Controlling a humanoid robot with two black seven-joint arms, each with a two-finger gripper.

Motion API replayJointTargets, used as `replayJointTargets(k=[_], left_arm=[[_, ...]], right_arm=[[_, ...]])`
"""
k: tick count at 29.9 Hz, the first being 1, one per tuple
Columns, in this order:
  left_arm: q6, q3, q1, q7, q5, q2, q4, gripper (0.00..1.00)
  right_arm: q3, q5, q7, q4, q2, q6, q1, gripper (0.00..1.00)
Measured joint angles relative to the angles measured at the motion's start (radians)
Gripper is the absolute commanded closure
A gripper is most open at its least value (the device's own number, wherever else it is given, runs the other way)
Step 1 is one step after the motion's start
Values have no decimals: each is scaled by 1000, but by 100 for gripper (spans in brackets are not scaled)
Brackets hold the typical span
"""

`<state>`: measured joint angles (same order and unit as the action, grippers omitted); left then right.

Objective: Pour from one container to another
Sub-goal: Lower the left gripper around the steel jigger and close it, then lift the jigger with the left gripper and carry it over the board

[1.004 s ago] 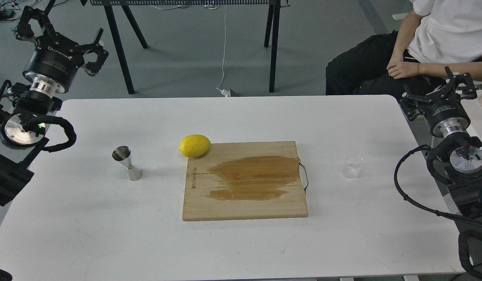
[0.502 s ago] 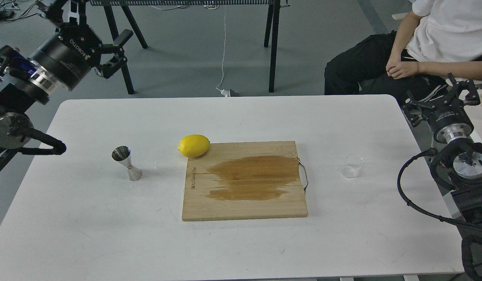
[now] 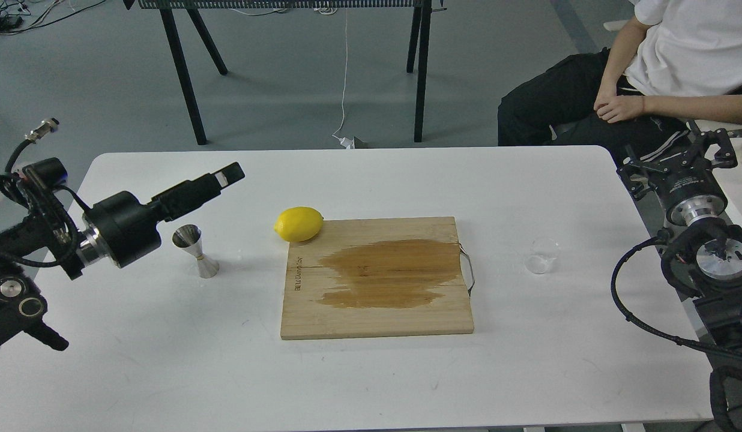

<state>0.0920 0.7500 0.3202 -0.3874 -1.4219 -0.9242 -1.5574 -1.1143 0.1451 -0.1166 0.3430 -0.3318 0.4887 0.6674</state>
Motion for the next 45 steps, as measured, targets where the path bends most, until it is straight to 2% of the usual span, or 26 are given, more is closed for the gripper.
replayJointTargets(k=[3,8,12,16,20,23,27,35,41,45], left_arm=[[-48,0,-66,-14,-181,-4,16,5],[-205,-45,-162,-16,-487,6,105,8],[-328,-93,-175,-16,-630,70,265,8],[-403,-107,-168,-15,-653,162,477,8],[-430,-108,-122,-13,-654,273,650,10],[-456,-108,-83,-13,-653,331,727,12],[-464,-108,-45,-8,-652,385,770,16],[-469,-107,7,-7,-651,425,846,29],[-472,-106,19,-7,-650,448,864,48],[-473,-104,27,3,-649,475,897,66]], right_arm=[[-3,0,0,0,0,0,0,0],[-5,0,0,0,-2,0,0,0],[-6,0,-1,-1,-2,0,0,0],[-6,1,-2,-1,-1,0,0,0],[-6,1,-2,-1,0,0,0,0],[-6,0,-2,-1,0,0,0,0],[-6,-1,-2,-4,-2,0,-1,0],[-5,-1,-2,-4,-3,0,-6,0],[2,-1,-1,-4,-2,0,-8,0],[2,-2,-1,-4,-2,0,-8,0]])
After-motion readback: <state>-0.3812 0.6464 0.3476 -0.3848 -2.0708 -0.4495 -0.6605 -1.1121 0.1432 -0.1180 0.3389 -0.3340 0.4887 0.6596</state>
